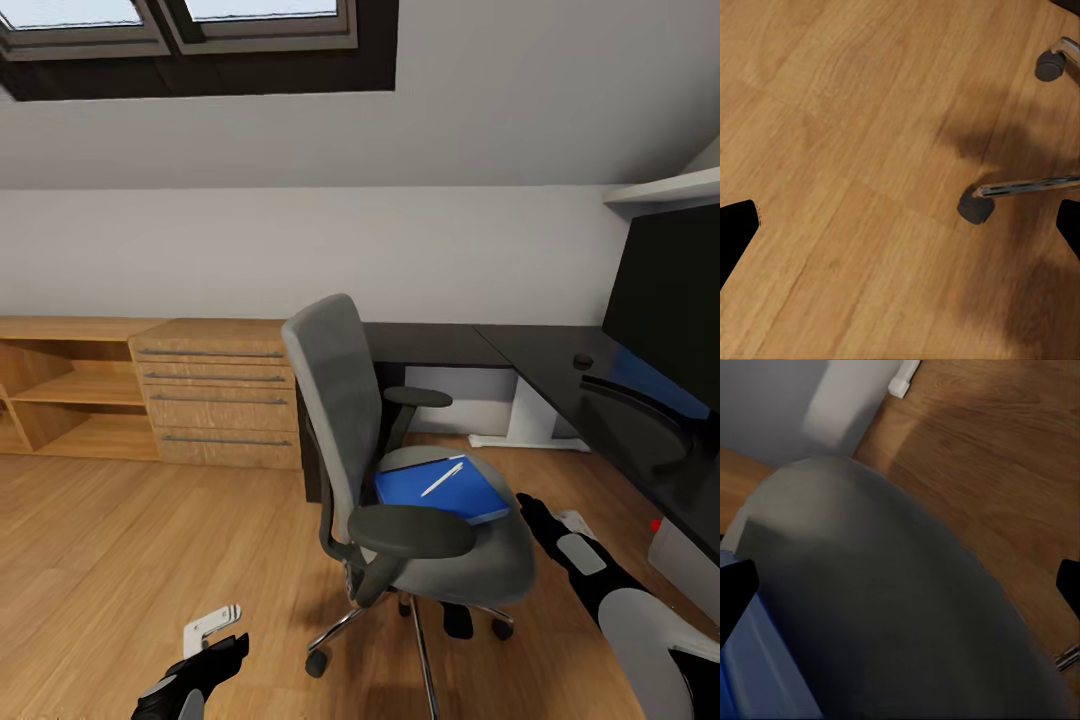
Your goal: In the bedroom, organize the workspace by keeping the computer under the desk, ensuring the monitor is on the desk, placing the keyboard on the desk next to the monitor, placing the mouse on the desk next to the keyboard, moving the folder from the swivel chair onto the desk next to the mouse, stacking the notebook on top of the folder with the pen on top of the notebook, and positioning the swivel chair next to the desk.
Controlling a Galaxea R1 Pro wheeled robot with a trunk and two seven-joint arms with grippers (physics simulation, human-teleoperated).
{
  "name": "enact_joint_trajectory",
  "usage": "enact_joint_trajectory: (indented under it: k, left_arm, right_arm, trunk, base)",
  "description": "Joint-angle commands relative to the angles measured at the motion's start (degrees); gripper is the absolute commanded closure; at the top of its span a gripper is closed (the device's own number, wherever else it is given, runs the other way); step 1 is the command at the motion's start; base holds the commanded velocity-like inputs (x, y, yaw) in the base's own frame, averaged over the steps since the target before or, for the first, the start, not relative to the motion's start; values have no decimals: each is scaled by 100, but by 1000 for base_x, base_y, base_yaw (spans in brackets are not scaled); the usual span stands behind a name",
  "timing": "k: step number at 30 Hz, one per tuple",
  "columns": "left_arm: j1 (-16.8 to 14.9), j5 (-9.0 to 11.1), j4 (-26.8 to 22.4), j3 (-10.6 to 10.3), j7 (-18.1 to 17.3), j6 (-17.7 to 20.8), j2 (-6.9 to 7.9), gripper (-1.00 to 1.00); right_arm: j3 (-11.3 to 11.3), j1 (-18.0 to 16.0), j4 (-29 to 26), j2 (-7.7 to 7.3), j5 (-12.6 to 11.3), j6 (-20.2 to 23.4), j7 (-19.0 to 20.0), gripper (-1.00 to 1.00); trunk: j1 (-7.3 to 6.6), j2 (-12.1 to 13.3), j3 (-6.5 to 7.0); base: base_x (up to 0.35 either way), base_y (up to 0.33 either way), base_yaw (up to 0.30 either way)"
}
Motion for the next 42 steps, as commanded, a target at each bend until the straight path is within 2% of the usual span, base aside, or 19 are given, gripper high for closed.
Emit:
enact_joint_trajectory:
  k: [1, 9, 33, 34, 35, 38, 42]
  left_arm:
    - [-3, 60, -7, 5, 35, 21, -4, -100]
    - [-3, 60, -23, 5, 35, 21, -4, -100]
    - [-3, 60, -30, 57, 35, 21, -4, -100]
    - [-3, 60, -51, 78, 35, 23, -4, -100]
    - [-3, 62, -131, 241, 30, 37, -4, -100]
    - [-3, 68, -169, 438, 22, 50, -4, -100]
    - [-3, 69, -174, 466, 18, 52, -4, -100]
  right_arm:
    - [-35, -2, 9, 1, -26, 28, 19, -100]
    - [-37, -2, 80, 1, -27, 26, 18, -100]
    - [-32, -2, 77, 13, -27, 34, -23, -100]
    - [-32, -2, 77, 16, -27, 34, -26, -100]
    - [-32, -2, 76, 17, -27, 30, -26, -100]
    - [-32, -2, 76, 24, -27, 26, -26, -100]
    - [-32, -2, 76, 26, -27, 26, -26, -100]
  trunk:
    - [-1, -3, -10]
    - [-1, -3, -41]
    - [-1, -3, -43]
    - [-1, -3, -43]
    - [-1, -3, -43]
    - [-1, -3, -43]
    - [-1, -3, -43]
  base:
    - [0, 0, 127]
    - [0, 0, 114]
    - [0, 0, 14]
    - [0, 0, 200]
    - [0, 0, 258]
    - [0, 0, 271]
    - [0, 0, 277]
